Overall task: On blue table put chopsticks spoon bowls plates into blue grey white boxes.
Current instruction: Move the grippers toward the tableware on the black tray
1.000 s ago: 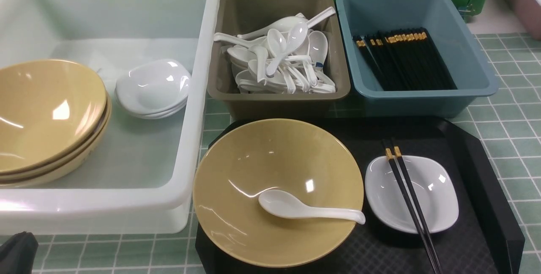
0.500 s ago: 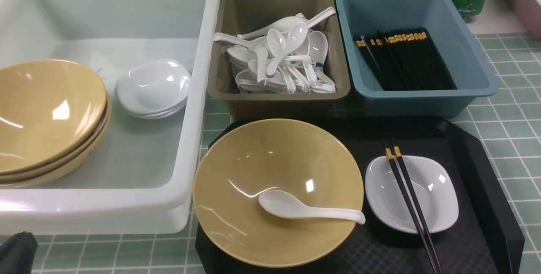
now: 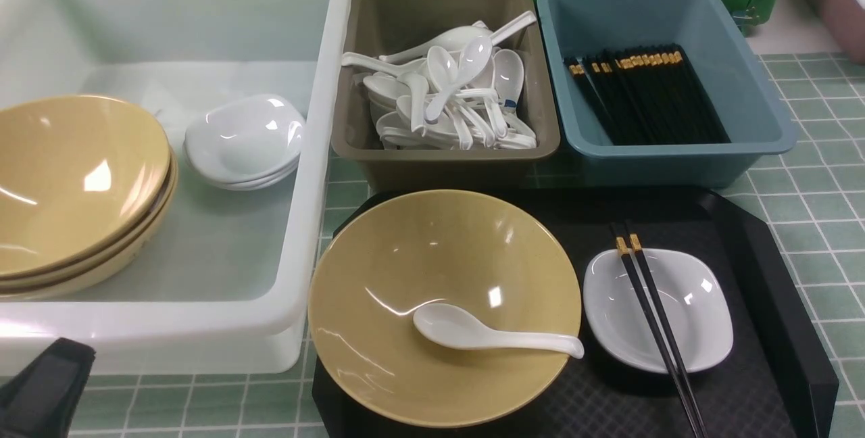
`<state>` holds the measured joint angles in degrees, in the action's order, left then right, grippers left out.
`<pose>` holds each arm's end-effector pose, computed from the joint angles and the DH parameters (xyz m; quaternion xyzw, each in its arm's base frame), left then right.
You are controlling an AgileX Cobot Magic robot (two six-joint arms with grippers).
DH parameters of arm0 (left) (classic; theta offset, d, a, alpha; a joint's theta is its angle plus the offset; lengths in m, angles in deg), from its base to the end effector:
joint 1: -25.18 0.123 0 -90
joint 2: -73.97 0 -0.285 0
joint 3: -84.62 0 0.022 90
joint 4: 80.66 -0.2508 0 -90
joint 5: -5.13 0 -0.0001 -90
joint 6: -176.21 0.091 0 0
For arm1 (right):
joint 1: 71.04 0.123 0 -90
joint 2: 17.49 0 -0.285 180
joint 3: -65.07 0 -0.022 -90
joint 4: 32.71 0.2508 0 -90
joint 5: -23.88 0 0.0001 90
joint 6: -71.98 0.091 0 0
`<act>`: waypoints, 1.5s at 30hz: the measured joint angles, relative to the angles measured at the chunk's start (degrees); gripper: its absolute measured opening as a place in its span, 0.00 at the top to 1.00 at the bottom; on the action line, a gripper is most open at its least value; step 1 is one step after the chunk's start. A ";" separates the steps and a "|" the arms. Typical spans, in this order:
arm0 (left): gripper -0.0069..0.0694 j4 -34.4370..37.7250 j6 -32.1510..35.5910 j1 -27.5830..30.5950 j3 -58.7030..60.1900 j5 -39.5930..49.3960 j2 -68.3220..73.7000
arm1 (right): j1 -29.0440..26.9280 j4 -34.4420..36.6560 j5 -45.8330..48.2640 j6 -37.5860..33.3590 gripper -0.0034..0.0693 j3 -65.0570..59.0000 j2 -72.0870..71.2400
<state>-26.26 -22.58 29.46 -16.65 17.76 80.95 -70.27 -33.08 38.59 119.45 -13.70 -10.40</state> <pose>0.0560 -0.0121 0.1934 -0.4012 0.6050 -0.4377 0.5305 0.0552 0.0006 0.1814 0.3032 0.7070 0.2587 0.5843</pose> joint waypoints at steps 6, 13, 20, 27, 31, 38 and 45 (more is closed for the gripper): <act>0.91 5.90 -0.73 0.00 0.00 -0.88 0.00 | 0.00 3.73 -1.12 18.54 0.63 0.00 0.00; 0.91 6.32 2.37 0.00 -0.45 3.59 0.00 | 0.01 3.79 -1.16 11.96 0.63 0.00 0.00; 0.91 5.51 21.52 0.00 -10.72 6.85 0.00 | 0.59 3.85 -3.58 5.28 0.63 -0.06 0.00; 0.91 -9.43 32.34 0.00 -26.87 18.23 10.21 | 3.37 3.91 0.47 -15.77 0.71 9.19 2.95; 0.91 -22.04 32.56 0.00 -36.17 29.55 22.72 | 4.67 3.91 5.64 -30.11 0.85 20.17 12.74; 0.91 -31.86 35.87 -1.63 -51.09 42.99 40.12 | 5.01 3.85 24.48 -50.57 0.90 40.55 33.47; 0.91 -35.74 38.59 -16.24 -59.55 48.01 51.00 | 9.54 3.66 36.41 -55.72 0.90 50.91 48.65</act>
<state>-62.00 16.00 13.23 -76.20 65.76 131.96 -60.73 -29.42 75.01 63.74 37.21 38.25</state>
